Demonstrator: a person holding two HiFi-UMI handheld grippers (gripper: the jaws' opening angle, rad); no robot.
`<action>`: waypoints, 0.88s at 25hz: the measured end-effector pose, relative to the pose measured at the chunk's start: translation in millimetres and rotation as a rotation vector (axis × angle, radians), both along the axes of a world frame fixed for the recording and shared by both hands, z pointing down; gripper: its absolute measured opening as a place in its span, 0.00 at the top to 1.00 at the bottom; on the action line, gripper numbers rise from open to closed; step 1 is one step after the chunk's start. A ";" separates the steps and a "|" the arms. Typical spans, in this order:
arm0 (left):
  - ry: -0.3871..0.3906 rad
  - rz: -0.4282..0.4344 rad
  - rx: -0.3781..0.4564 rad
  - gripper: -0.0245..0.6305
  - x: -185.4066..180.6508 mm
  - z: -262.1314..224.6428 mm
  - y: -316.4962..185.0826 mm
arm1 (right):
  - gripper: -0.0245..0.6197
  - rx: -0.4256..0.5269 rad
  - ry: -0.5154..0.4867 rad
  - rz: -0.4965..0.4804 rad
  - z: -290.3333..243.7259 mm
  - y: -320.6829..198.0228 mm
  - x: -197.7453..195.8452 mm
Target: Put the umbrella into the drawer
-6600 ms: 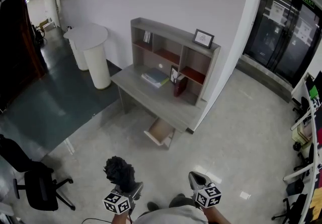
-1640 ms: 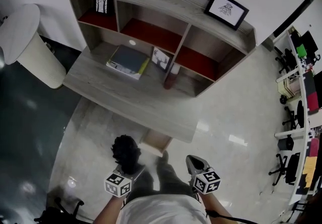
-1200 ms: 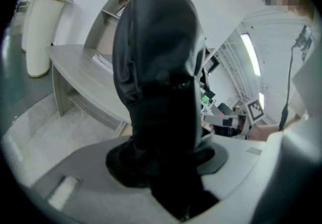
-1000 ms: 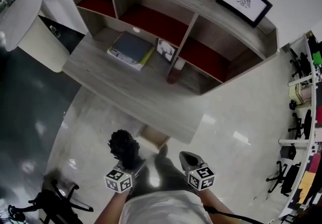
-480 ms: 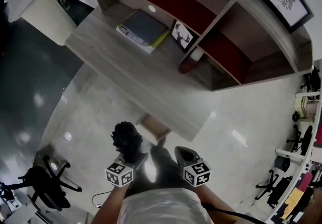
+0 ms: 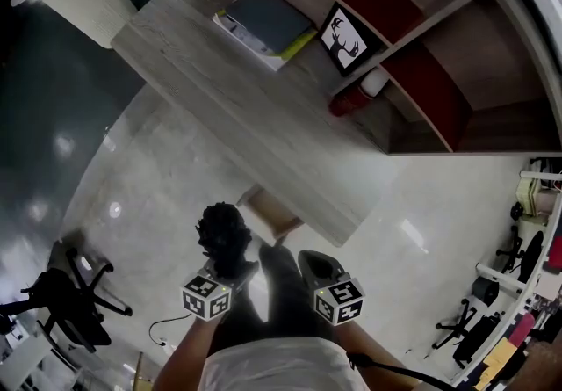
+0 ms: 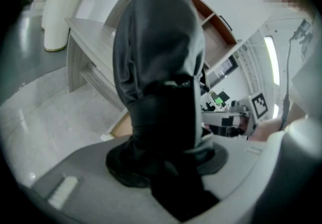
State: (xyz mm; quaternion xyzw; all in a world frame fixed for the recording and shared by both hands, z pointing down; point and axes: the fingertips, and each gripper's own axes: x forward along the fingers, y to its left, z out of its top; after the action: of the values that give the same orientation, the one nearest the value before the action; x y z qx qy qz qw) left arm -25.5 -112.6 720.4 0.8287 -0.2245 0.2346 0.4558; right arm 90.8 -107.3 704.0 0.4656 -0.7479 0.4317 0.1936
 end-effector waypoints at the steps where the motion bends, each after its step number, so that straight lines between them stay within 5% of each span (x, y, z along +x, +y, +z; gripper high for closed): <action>1: 0.000 -0.002 -0.005 0.64 -0.4 6.5 -1.0 | 0.95 -0.003 0.000 0.002 5.5 -0.6 0.1; 22: -0.008 -0.050 -0.115 0.65 6.8 114.1 2.8 | 0.95 -0.086 -0.030 0.041 99.0 7.8 -7.6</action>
State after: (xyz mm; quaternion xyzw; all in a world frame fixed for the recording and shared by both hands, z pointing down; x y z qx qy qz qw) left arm -18.7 -109.8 834.6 0.7945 -0.2331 0.2388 0.5073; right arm 83.2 -99.6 803.1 0.4657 -0.7218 0.4743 0.1931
